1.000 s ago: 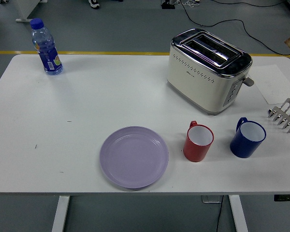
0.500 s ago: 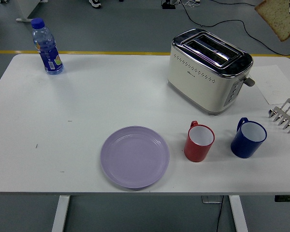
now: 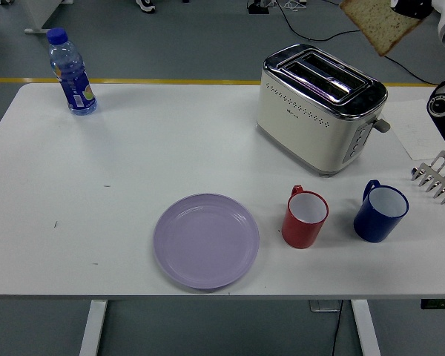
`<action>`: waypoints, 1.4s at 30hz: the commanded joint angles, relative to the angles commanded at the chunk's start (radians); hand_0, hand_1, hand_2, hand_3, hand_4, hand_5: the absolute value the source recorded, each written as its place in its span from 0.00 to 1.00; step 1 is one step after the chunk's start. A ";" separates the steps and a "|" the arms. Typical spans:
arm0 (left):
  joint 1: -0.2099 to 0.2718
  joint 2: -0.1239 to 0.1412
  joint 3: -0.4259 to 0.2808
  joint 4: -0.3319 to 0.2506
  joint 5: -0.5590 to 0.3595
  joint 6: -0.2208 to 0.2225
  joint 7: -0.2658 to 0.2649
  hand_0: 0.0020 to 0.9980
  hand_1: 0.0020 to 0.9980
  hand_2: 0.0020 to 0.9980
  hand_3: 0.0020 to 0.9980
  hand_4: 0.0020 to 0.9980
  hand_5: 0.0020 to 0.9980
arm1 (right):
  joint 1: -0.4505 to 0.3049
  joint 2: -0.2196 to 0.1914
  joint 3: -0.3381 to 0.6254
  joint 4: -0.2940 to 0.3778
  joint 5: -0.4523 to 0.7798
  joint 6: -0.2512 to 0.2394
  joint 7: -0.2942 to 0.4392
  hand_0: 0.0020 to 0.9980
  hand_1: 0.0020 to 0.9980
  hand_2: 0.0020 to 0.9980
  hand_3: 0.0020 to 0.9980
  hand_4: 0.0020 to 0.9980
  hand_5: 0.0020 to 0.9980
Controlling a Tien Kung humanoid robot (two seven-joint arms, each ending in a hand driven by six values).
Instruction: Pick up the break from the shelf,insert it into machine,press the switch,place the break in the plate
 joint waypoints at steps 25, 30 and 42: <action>-0.007 0.003 0.008 0.000 0.004 0.002 0.006 0.69 0.72 0.73 0.57 0.33 0.92 | 0.049 0.130 -0.137 -0.194 0.000 -0.020 0.020 0.18 0.18 0.30 0.40 0.34 0.00; -0.009 0.003 0.009 0.000 0.005 0.002 0.006 0.69 0.72 0.73 0.57 0.33 0.92 | 0.050 0.136 -0.143 -0.218 -0.027 -0.026 0.028 0.18 0.18 0.30 0.40 0.34 0.00; -0.013 0.002 0.007 0.000 0.008 0.002 0.007 0.69 0.72 0.73 0.57 0.33 0.91 | 0.047 0.138 -0.158 -0.258 -0.059 -0.032 0.041 0.18 0.18 0.30 0.40 0.35 0.00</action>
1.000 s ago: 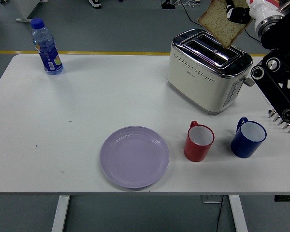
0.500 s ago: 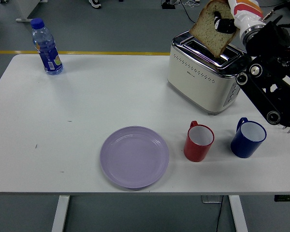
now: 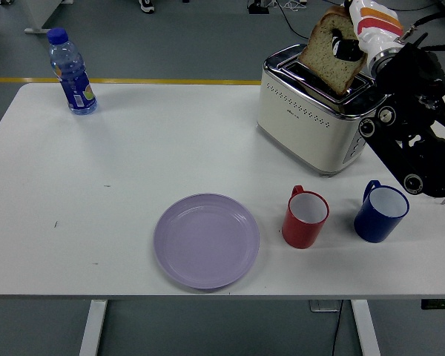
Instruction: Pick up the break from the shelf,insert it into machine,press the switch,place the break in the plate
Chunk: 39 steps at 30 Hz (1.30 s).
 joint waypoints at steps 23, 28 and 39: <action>-0.001 -0.001 -0.016 0.000 0.019 0.001 0.002 0.69 0.72 0.73 0.57 0.33 0.91 | 0.006 0.010 -0.008 -0.041 -0.017 0.114 0.007 0.16 0.27 0.41 0.54 0.47 0.00; 0.000 -0.001 -0.014 0.000 0.016 0.001 0.001 0.69 0.72 0.73 0.57 0.33 0.91 | 0.006 0.007 -0.004 -0.046 -0.028 0.151 0.018 0.25 0.36 0.50 0.68 0.73 0.19; -0.001 0.000 -0.011 0.000 0.017 0.000 0.002 0.69 0.72 0.73 0.57 0.33 0.91 | 0.006 0.004 0.000 -0.040 0.014 0.144 0.064 0.85 0.81 0.92 0.93 0.84 0.30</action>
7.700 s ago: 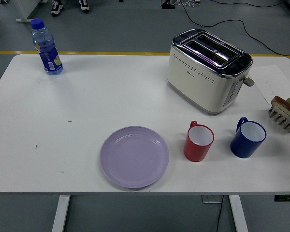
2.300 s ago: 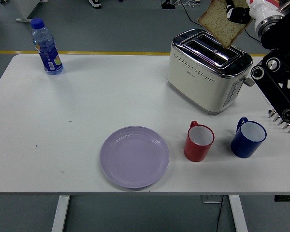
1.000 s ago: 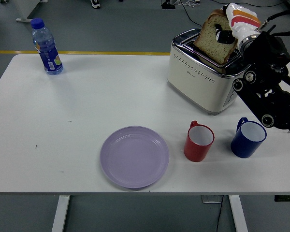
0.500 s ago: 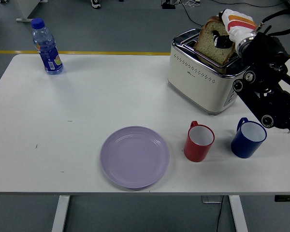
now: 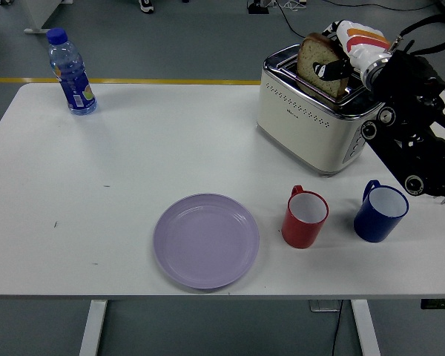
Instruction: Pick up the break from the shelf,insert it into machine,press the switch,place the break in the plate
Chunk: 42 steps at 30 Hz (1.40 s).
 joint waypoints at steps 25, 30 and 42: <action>0.005 0.000 0.001 0.000 0.000 0.001 -0.001 0.69 0.72 0.73 0.57 0.33 0.91 | -0.144 -0.157 0.078 0.245 0.126 -0.320 -0.008 0.57 0.52 0.60 0.83 0.46 0.14; 0.009 -0.001 0.001 0.000 -0.001 0.001 -0.002 0.69 0.72 0.73 0.57 0.33 0.91 | -0.243 -0.234 0.127 0.376 0.115 -0.390 -0.006 0.36 0.29 0.38 0.79 0.34 0.00; 0.024 -0.006 -0.007 0.000 0.011 -0.001 0.000 0.69 0.72 0.73 0.57 0.33 0.91 | -0.428 -0.316 0.168 0.524 0.115 -0.281 -0.038 0.28 0.04 0.18 0.81 0.40 0.00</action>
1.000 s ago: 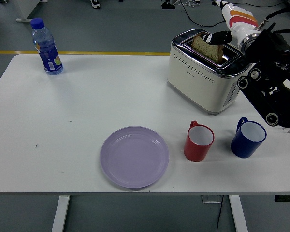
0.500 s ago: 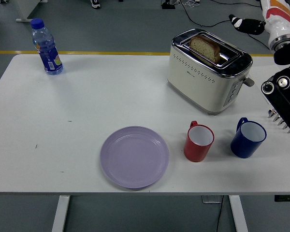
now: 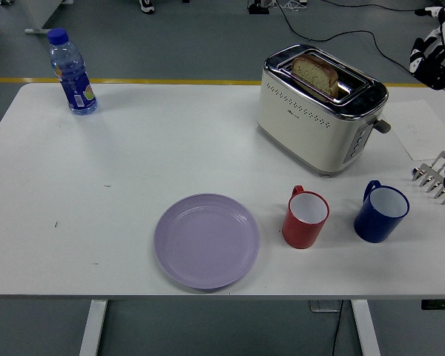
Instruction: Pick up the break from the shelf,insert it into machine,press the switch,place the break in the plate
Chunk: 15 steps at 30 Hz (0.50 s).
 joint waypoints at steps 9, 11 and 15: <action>0.003 -0.001 -0.001 0.000 0.004 0.000 -0.001 0.69 0.72 0.73 0.57 0.33 0.91 | -0.124 -0.034 0.009 0.054 0.005 0.051 -0.007 0.26 0.02 0.15 0.81 0.43 0.00; 0.004 -0.002 -0.002 0.000 0.004 0.000 -0.001 0.69 0.72 0.73 0.57 0.33 0.91 | -0.146 -0.034 0.004 0.054 0.005 0.061 -0.010 0.26 0.02 0.15 0.81 0.43 0.00; 0.005 -0.003 -0.007 0.000 0.015 0.000 0.001 0.69 0.72 0.73 0.57 0.32 0.91 | -0.169 -0.023 -0.009 0.033 0.011 0.079 -0.014 0.24 0.00 0.13 0.78 0.44 0.00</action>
